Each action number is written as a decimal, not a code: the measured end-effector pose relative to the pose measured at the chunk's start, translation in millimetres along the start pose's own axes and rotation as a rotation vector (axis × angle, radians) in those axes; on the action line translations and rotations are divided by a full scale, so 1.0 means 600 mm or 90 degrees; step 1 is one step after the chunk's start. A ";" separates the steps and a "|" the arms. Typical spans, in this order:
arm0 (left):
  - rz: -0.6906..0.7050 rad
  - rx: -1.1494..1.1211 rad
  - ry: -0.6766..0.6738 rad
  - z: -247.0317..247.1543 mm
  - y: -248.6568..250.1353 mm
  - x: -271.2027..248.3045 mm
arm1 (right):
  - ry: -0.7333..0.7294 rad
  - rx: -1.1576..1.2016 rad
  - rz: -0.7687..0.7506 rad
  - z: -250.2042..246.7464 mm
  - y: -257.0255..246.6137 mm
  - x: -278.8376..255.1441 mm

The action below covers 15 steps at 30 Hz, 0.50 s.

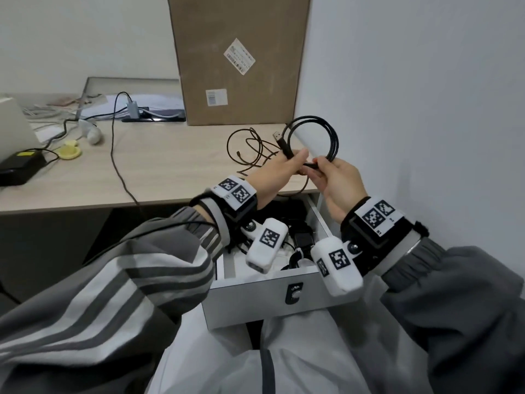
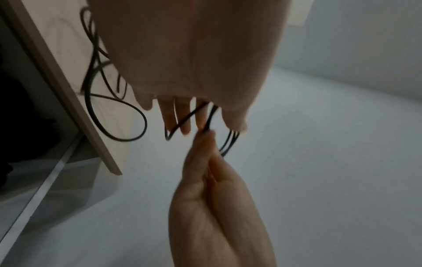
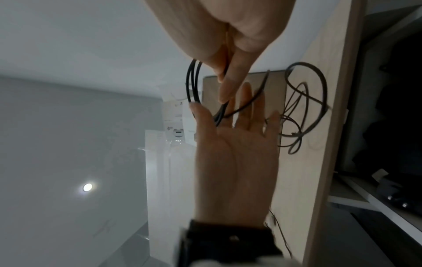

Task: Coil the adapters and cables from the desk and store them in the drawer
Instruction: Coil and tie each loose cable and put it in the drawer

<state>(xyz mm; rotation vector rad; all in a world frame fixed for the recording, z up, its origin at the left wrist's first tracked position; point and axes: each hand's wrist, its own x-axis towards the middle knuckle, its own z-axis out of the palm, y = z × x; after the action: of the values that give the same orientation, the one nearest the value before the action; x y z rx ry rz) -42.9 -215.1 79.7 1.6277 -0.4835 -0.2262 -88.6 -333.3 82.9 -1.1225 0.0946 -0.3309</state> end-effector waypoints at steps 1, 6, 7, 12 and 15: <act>0.005 0.007 0.067 0.005 0.004 0.006 | -0.006 0.007 0.012 0.004 0.005 -0.003; 0.054 -0.171 0.133 -0.012 0.026 0.014 | -0.136 -0.285 0.145 -0.001 0.006 -0.020; 0.060 -0.191 0.101 -0.020 0.032 0.009 | -0.158 -0.372 0.139 -0.008 0.000 -0.018; 0.024 0.036 -0.034 -0.054 0.053 -0.006 | -0.109 -0.644 -0.225 -0.040 -0.047 -0.001; 0.026 0.307 -0.093 -0.050 0.069 -0.011 | -0.309 -0.817 -0.414 -0.013 -0.069 -0.011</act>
<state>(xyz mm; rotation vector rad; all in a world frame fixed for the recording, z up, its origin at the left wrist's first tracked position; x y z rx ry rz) -43.3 -187.5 123.1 2.0775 -0.7235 -0.2087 -105.5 -354.4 116.2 -2.4820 -0.5860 -0.5862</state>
